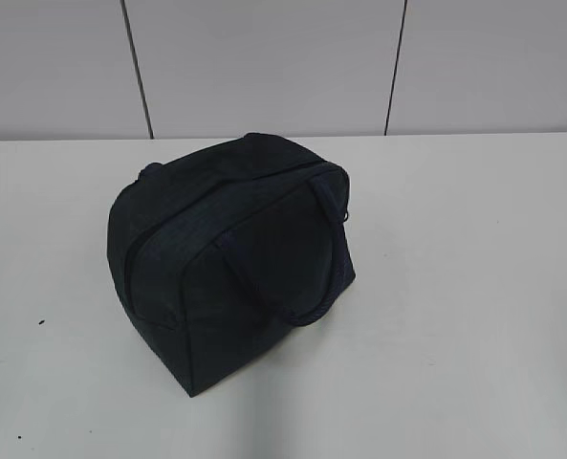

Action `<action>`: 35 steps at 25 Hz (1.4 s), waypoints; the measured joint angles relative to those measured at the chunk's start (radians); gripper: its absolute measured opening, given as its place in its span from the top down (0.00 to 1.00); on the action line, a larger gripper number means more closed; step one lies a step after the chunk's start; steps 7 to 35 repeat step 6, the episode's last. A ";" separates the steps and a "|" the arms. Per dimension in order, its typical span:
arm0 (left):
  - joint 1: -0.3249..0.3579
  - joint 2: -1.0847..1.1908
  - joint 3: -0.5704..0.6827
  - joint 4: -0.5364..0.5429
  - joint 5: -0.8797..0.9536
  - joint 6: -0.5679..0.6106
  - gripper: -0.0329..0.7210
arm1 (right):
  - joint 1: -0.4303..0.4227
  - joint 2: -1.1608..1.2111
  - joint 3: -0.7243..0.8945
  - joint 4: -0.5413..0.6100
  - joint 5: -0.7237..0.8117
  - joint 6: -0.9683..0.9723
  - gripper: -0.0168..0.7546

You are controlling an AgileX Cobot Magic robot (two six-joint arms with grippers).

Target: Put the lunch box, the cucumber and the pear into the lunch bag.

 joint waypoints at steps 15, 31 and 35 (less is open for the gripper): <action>0.000 0.000 0.000 -0.001 0.000 0.000 0.64 | 0.000 0.000 0.000 0.000 0.000 0.000 0.36; 0.000 0.000 0.000 -0.001 0.000 0.000 0.64 | 0.000 0.000 0.000 0.000 0.000 0.000 0.36; 0.000 0.000 0.000 -0.001 0.000 0.000 0.64 | 0.000 0.000 0.000 0.000 0.000 0.000 0.36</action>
